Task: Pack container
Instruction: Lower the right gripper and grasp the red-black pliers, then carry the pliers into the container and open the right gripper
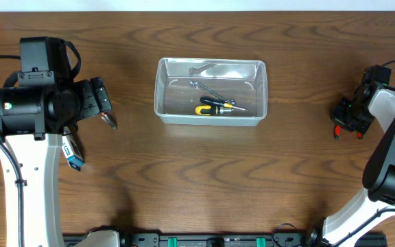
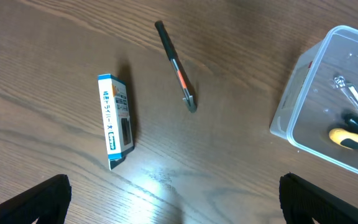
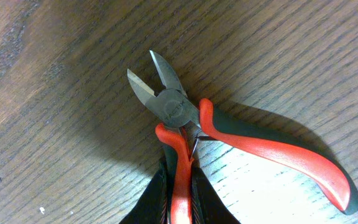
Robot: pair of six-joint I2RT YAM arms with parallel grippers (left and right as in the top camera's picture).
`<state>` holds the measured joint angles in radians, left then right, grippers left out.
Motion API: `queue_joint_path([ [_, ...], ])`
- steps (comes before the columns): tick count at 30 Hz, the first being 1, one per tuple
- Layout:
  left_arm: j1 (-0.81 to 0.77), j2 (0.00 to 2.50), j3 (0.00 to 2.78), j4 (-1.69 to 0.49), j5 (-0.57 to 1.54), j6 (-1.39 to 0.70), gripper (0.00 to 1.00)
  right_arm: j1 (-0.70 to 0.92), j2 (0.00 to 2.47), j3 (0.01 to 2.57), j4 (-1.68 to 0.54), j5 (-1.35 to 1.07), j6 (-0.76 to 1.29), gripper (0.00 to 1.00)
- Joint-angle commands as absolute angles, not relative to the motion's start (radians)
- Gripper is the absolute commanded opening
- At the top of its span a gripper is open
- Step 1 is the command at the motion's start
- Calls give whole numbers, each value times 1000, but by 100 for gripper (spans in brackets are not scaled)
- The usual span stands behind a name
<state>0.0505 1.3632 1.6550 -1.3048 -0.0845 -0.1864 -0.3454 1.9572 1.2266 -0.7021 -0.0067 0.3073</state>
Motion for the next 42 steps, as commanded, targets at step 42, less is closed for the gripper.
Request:
queue_joint_path([
  [42, 56, 1359, 1663, -1311, -86, -185, 98, 466, 2001, 1739, -910, -118, -777, 1],
])
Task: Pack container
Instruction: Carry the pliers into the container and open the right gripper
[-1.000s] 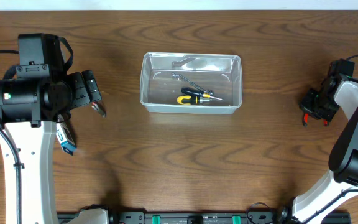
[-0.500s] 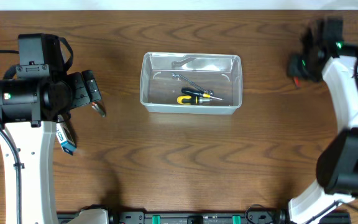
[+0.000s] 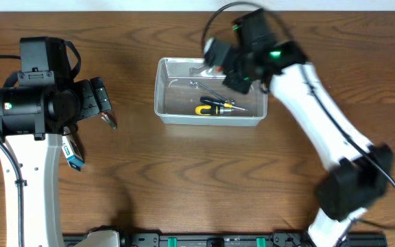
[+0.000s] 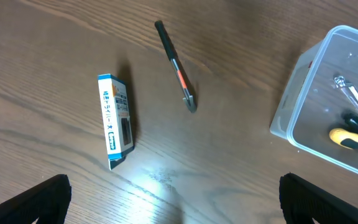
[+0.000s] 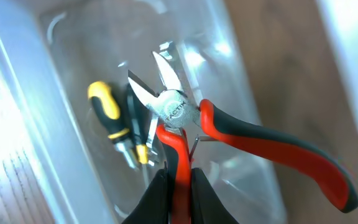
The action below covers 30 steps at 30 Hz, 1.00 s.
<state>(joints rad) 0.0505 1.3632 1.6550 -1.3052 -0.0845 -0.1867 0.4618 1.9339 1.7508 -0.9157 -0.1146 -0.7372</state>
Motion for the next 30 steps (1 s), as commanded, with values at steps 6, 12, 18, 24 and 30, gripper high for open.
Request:
queue_joint_path([
  [6, 56, 1359, 1663, -1321, -86, -185, 98, 459, 2133, 1739, -915, -118, -717, 1],
  [12, 56, 1359, 1663, -1321, -86, -185, 98, 447, 2168, 1739, -909, -121, -703, 4],
  [18, 56, 1359, 1663, -1321, -86, -185, 98, 446, 2168, 1739, -916, -121, -703, 32],
  [24, 56, 1359, 1663, -1320, -86, -185, 98, 445, 2168, 1739, -908, -120, -703, 27],
  [30, 56, 1359, 1663, -1320, -86, -184, 98, 445, 2135, 1790, -926, -101, -627, 19],
])
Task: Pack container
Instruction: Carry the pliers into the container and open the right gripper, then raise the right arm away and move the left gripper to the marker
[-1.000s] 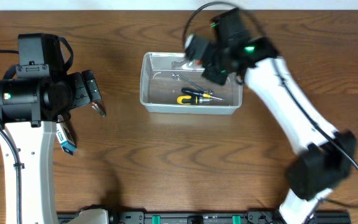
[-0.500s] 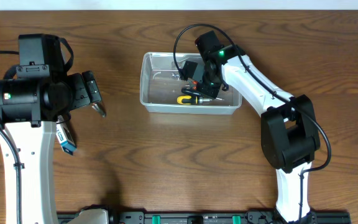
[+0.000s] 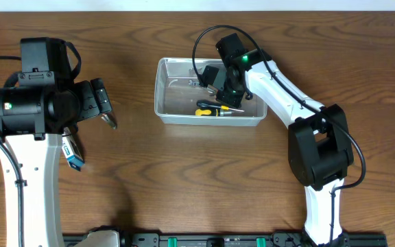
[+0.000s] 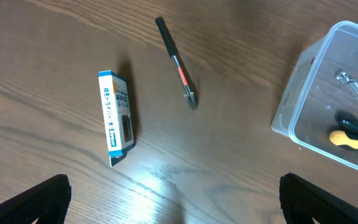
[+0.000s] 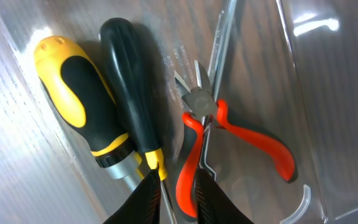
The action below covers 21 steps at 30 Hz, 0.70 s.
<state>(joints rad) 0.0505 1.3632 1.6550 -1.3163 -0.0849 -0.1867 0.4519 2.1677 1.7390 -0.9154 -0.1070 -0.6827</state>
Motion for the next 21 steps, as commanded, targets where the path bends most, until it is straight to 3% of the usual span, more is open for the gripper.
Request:
queue_joint_path([
  [1, 56, 1359, 1663, -1320, -86, -185, 98, 445, 2123, 1810, -941, -101, -624, 20],
  [4, 56, 1358, 1664, -1320, -86, -185, 98, 439, 2058, 1895, -992, -76, -605, 22],
  [5, 56, 1358, 1664, -1320, -86, -185, 98, 436, 2040, 1919, -999, -58, -582, 28],
  [8, 56, 1356, 1664, -1321, -86, -229, 98, 403, 1953, 2008, -1011, -2, -467, 88],
  [9, 56, 1356, 1664, -1323, -86, -307, 98, 379, 1917, 2036, -1010, -4, -434, 99],
  [14, 56, 1367, 1663, -1317, -91, -663, 98, 232, 1798, 2100, -1014, -44, -255, 99],
  [21, 88, 1523, 1656, -1271, -19, -695, 98, -15, 1789, 2098, -1153, -176, -161, 99],
])
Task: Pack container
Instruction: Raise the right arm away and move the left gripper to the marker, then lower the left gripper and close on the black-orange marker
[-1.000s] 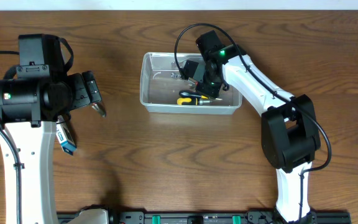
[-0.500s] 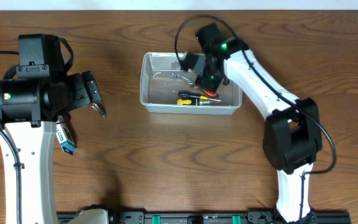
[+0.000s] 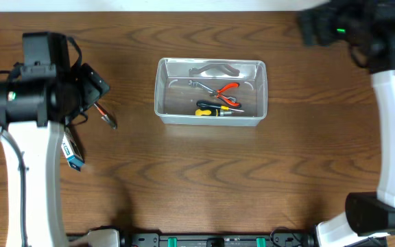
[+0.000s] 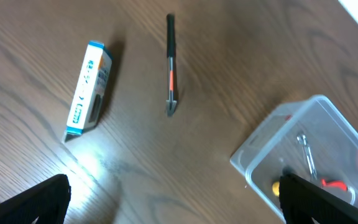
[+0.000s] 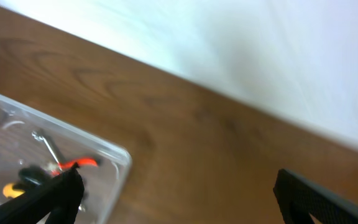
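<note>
The clear plastic container [image 3: 162,110] stands mid-table. In it lie red-handled pliers [image 3: 226,88], a yellow-and-black screwdriver [image 3: 213,108] and a small wrench [image 3: 196,84]. A black pen with a red band [image 4: 171,65] and a blue-and-white box [image 4: 87,90] lie on the table left of it. My left gripper [image 4: 173,202] hangs open and empty high above that ground. Blurred at the back right, my right gripper [image 5: 179,196] is open and empty, with the container [image 5: 114,155] at its lower left.
The brown wooden table [image 3: 204,178] ends at a white strip along its far edge [image 5: 229,43]. The left arm's body [image 3: 36,99] stands over the left side, hiding part of the table there.
My right gripper has left the container and now hangs open at the back right; the pliers stay inside. The left wrist has turned, so pen and box sit higher in its view.
My right gripper was shut on the red pliers lying at the table's right edge. Then it held them above the container. Then the pliers lay on the container floor beside the screwdriver with the fingers at their handle. Now the gripper is away and empty.
</note>
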Robot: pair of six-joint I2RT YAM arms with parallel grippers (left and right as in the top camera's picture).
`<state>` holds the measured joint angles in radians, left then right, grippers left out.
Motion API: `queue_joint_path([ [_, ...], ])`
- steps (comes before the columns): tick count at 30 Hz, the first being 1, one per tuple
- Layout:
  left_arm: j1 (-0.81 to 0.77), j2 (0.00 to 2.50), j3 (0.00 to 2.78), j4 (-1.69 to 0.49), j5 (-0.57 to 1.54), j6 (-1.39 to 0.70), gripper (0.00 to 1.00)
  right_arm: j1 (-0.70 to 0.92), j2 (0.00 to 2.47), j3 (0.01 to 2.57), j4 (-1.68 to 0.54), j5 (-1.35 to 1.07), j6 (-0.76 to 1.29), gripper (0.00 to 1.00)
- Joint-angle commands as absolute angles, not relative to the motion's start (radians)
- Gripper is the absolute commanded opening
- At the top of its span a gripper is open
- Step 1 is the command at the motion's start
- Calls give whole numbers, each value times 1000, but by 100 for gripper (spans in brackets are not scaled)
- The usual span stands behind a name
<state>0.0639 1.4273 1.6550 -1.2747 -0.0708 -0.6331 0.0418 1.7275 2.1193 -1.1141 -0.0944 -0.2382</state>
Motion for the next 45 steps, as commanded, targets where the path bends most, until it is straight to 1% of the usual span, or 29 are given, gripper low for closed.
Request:
queue_joint_path([
  [1, 94, 1557, 1656, -1267, 6, -664, 98, -39, 1799, 2098, -1178, -181, -162, 99],
  [4, 109, 1673, 1656, -1261, 73, -602, 98, -88, 1822, 2098, -1224, -181, -170, 99],
  [7, 117, 1779, 1656, -1248, 76, -585, 98, -109, 1836, 2098, -1230, -181, -173, 99],
  [10, 119, 1865, 1656, -1230, 80, -516, 98, -111, 1839, 2098, -1229, -181, -181, 99],
  [14, 119, 1945, 1655, -1221, 80, -416, 98, -111, 1839, 2098, -1221, -180, -189, 99],
  [17, 120, 1985, 1652, -1204, 79, -397, 98, -111, 1841, 2098, -1221, -178, -189, 99],
  [25, 120, 2020, 1594, -1098, 95, -396, 98, -111, 1851, 2098, -1223, -160, -189, 99],
  [32, 137, 2020, 1502, -995, 150, -393, 98, -111, 1851, 2098, -1222, -158, -197, 99],
  [45, 165, 2020, 1413, -908, 150, -393, 98, -111, 1851, 2098, -1223, -158, -196, 99],
])
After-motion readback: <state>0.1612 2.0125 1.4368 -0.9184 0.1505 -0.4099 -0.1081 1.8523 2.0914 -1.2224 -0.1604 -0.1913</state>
